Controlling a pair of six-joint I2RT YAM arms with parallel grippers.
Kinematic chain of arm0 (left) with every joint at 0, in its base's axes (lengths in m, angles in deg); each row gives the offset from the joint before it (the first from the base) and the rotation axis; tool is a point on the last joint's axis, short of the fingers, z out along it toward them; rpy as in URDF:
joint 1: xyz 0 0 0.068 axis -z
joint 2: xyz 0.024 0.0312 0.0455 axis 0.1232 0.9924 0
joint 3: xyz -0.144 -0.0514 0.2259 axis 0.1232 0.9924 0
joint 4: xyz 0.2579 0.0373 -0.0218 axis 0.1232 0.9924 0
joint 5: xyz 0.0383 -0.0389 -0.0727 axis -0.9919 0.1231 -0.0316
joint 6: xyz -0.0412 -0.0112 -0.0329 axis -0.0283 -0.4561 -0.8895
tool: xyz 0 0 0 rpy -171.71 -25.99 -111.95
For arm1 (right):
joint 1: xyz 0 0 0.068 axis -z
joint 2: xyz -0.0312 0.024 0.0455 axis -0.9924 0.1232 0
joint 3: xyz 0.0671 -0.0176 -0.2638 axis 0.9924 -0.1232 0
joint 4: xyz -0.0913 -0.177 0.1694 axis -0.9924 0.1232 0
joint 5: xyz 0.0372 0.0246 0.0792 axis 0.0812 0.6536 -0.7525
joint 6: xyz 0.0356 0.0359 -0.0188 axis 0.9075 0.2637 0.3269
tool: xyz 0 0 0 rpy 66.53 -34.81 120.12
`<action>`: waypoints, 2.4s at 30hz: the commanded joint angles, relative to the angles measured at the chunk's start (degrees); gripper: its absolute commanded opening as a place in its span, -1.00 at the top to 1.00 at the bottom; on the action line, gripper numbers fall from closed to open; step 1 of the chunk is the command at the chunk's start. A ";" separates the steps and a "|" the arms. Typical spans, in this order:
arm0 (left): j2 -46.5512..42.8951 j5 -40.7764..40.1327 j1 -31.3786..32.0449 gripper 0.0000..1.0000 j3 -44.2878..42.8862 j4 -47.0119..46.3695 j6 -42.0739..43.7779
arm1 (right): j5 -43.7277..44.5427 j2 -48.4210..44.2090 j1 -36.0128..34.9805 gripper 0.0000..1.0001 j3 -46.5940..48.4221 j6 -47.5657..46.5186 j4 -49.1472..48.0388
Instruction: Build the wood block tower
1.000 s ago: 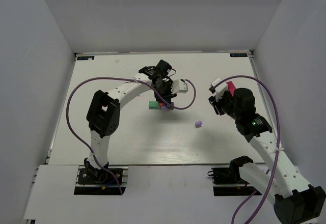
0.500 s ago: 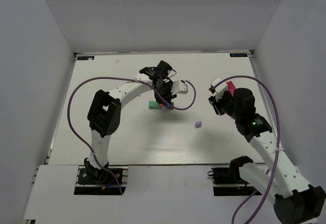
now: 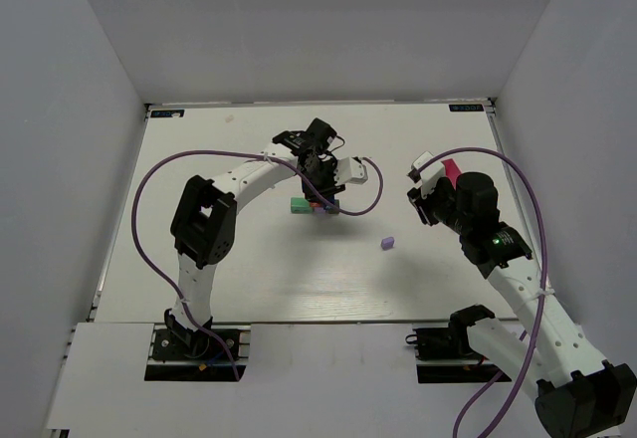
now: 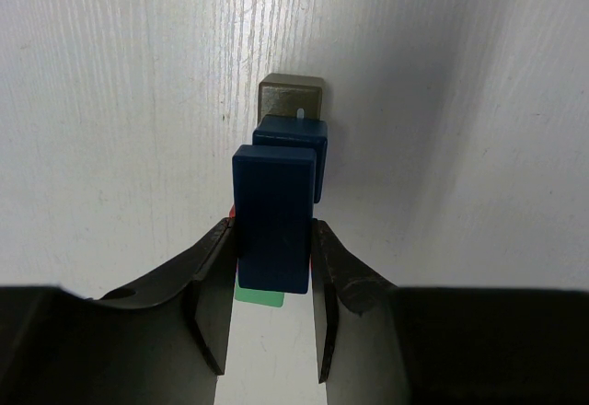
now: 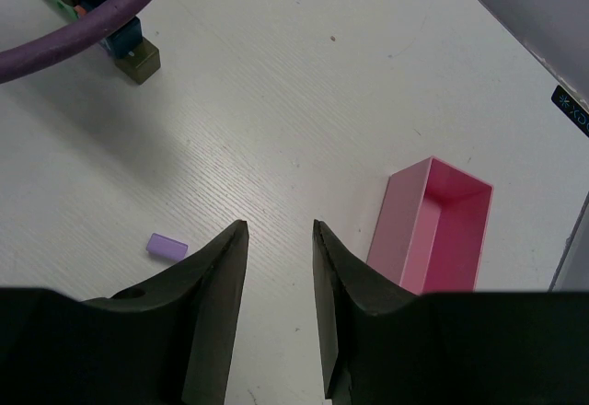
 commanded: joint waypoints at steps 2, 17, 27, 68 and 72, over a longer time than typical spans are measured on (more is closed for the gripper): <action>-0.40 1.65 -0.43 0.35 -1.59 0.12 0.76 | 0.43 -0.40 -0.27 0.19 0.15 -0.08 -0.95; 0.12 1.13 -0.43 0.18 -1.59 0.12 0.76 | 0.35 -0.49 -0.27 0.19 0.23 -0.16 -0.87; 0.12 1.13 0.10 0.11 -1.59 0.12 0.76 | 0.35 -0.49 -0.27 0.19 0.23 -0.16 -0.78; -35.94 -9.74 0.63 -0.98 24.73 -27.02 -27.06 | -10.43 2.23 -0.27 -0.24 -0.29 -6.83 1.24; -48.17 -14.49 -0.08 -0.98 35.04 -29.67 -40.60 | -17.98 4.08 -0.27 -0.24 -0.21 -13.15 4.75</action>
